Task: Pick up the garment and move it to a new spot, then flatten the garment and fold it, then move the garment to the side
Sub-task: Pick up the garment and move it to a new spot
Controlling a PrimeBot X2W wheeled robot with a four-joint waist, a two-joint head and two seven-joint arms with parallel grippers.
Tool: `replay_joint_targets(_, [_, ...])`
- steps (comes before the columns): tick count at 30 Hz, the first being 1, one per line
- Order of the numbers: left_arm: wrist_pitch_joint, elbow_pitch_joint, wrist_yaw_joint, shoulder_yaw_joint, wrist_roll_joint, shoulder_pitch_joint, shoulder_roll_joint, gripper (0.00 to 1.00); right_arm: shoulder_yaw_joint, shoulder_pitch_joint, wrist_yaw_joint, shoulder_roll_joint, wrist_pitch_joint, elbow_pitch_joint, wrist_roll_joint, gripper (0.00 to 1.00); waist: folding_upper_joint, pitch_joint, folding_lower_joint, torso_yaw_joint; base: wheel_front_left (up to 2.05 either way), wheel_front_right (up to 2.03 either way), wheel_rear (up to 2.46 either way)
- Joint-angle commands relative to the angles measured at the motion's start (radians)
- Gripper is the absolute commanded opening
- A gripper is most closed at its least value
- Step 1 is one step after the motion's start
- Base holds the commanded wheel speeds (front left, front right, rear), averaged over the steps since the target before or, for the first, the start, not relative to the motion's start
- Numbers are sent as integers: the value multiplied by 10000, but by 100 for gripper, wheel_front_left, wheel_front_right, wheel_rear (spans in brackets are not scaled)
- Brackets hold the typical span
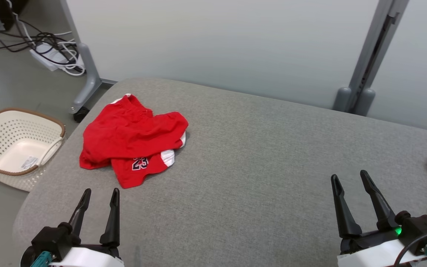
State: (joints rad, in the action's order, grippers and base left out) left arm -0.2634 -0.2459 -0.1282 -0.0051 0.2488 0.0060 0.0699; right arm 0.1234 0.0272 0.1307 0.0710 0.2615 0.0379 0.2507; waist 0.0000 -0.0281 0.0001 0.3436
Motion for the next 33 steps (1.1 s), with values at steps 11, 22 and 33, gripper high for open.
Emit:
replay_joint_targets(11, [-21, -121, -27, -13, 160, -117, 182, 100, 210, -194, 4, -13, 37, 150, 173, 100, 0, -46, -1, 444, 0, 0, 0])
replay_joint_targets(22, [55, -231, -29, -165, 312, -443, 432, 100, 341, -155, 4, -33, 37, 251, 208, 100, 0, 43, -1, 217, 0, 0, 0])
replay_joint_targets(33, [2066, -32, -31, -752, 1020, -2685, 1874, 100, 492, -558, 4, -38, 37, 309, 124, 100, 0, 658, -1, -99, 0, 0, 0])
